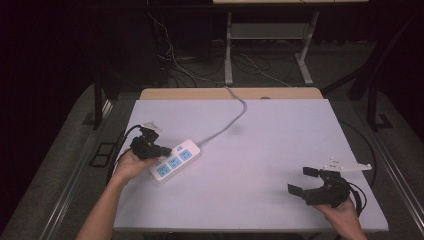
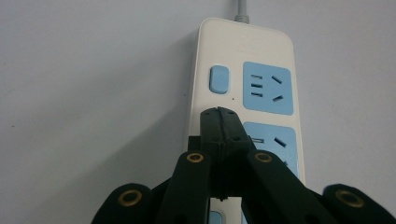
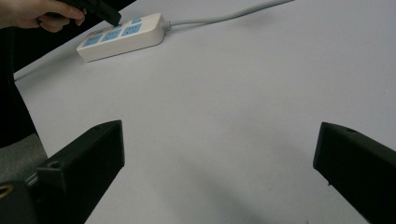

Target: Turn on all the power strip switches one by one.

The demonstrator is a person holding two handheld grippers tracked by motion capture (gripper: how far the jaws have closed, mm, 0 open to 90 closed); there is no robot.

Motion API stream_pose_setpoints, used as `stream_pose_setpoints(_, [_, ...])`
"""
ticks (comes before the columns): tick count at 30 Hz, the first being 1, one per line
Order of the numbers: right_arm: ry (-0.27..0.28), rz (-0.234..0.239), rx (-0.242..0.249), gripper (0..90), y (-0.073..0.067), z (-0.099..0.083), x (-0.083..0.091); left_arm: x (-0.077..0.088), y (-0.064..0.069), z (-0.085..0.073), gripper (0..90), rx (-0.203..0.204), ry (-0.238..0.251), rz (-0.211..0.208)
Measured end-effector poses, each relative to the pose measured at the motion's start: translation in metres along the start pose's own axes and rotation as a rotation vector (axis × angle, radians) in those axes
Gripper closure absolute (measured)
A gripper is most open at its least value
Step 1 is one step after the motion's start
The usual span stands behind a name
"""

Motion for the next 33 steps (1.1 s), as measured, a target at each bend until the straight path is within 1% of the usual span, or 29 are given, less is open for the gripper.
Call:
stream_pose_setpoints(2, [0.002,0.000,0.003,2.0,-0.0002,0.0001,-0.0001,-0.0009,-0.0007,-0.0001,89.8,0.003,-0.001,0.000])
stream_pose_setpoints(4, [0.002,0.000,0.002,2.0,-0.0006,-0.0001,0.0000,-0.0013,-0.0003,0.0002,90.0,-0.004,-0.003,0.008])
stream_pose_setpoints(7, [0.002,0.000,0.002,2.0,-0.0005,-0.0004,-0.0002,-0.0015,0.0006,0.0005,90.0,-0.006,-0.018,0.020])
stream_pose_setpoints(10, [0.008,-0.003,0.004,2.0,-0.0006,0.0007,0.0005,-0.0021,0.0007,0.0006,90.0,0.019,-0.022,0.023])
stream_pose_setpoints(15, [0.021,-0.003,0.004,2.0,-0.0008,0.0019,0.0025,-0.0028,0.0023,0.0004,90.0,0.008,-0.021,0.043])
stream_pose_setpoints(18, [0.019,-0.003,0.004,2.0,-0.0003,0.0015,0.0026,-0.0023,0.0017,0.0003,90.0,0.018,-0.022,0.035])
stream_pose_setpoints(21, [0.018,-0.001,0.001,2.0,-0.0001,0.0013,0.0026,-0.0022,0.0016,0.0001,89.9,0.018,-0.018,0.032])
stream_pose_setpoints(22, [0.017,-0.002,-0.001,2.0,0.0002,0.0014,0.0027,-0.0020,0.0011,-0.0004,89.9,0.019,-0.015,0.023])
stream_pose_setpoints(24, [0.019,-0.003,-0.003,2.0,0.0009,0.0015,0.0028,-0.0017,0.0003,-0.0020,89.8,0.038,0.003,0.016])
stream_pose_setpoints(28, [0.016,-0.005,-0.008,2.0,0.0018,0.0012,0.0025,-0.0013,0.0001,-0.0043,89.7,0.056,0.041,0.013])
stream_pose_setpoints(29, [0.017,-0.005,-0.007,2.0,0.0018,0.0011,0.0024,-0.0005,-0.0001,-0.0040,89.7,0.062,0.056,0.007])
stream_pose_setpoints(33, [0.018,-0.005,-0.007,2.0,0.0013,0.0011,0.0027,-0.0022,0.0016,-0.0039,89.7,0.060,0.069,0.001])
Point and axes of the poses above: each handheld gripper's, and its own axes: x roughly backward along the jaws, z roughly out of its top, y roughly to its right, the point moved 6 cm from there along -x, roughly forward along the jaws, and after that the axes turned 2 degrees about -z, right-handed, at the moved point
